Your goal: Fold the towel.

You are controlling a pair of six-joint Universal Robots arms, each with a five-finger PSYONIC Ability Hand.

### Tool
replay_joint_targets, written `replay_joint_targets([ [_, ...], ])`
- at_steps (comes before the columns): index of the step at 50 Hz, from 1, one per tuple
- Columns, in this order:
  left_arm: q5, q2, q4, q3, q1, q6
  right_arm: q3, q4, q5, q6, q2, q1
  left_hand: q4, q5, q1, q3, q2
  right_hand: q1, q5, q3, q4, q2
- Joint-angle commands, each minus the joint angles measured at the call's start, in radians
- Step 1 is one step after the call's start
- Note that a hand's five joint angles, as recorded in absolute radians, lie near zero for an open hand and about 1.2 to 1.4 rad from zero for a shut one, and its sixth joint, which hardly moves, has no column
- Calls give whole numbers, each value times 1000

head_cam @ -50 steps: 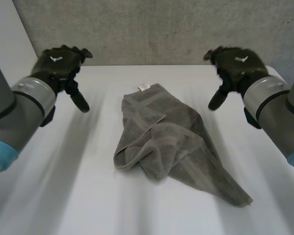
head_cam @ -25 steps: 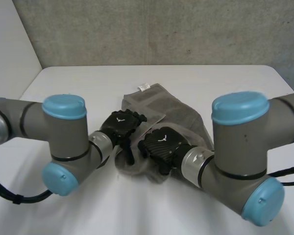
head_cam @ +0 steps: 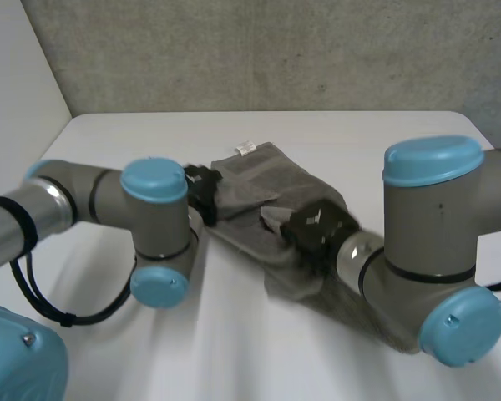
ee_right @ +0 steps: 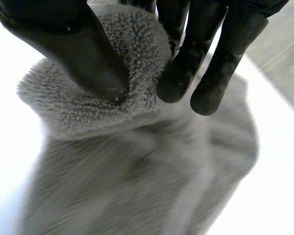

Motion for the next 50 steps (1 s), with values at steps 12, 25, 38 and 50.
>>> replay_joint_targets([
  [12, -94, 457, 120, 6, 163, -623, -8, -1090, 131, 155, -357, -18, 44, 49, 44, 28, 45, 96, 71, 60, 60, 100],
  [25, -67, 592, 203, -445, 169, -653, -100, -237, -79, 50, -163, -3, 44, 49, 44, 28, 45, 96, 71, 60, 60, 100],
  [38, -62, 646, 206, -913, 177, -524, 131, -42, -71, -196, -138, -24, -84, -78, -83, -99, -83, 96, 71, 60, 60, 100],
  [50, -56, 768, 207, -941, 180, -363, 243, -114, -62, -182, -155, -44, -1033, -1028, -1033, -1049, -1032, 96, 71, 60, 60, 100],
])
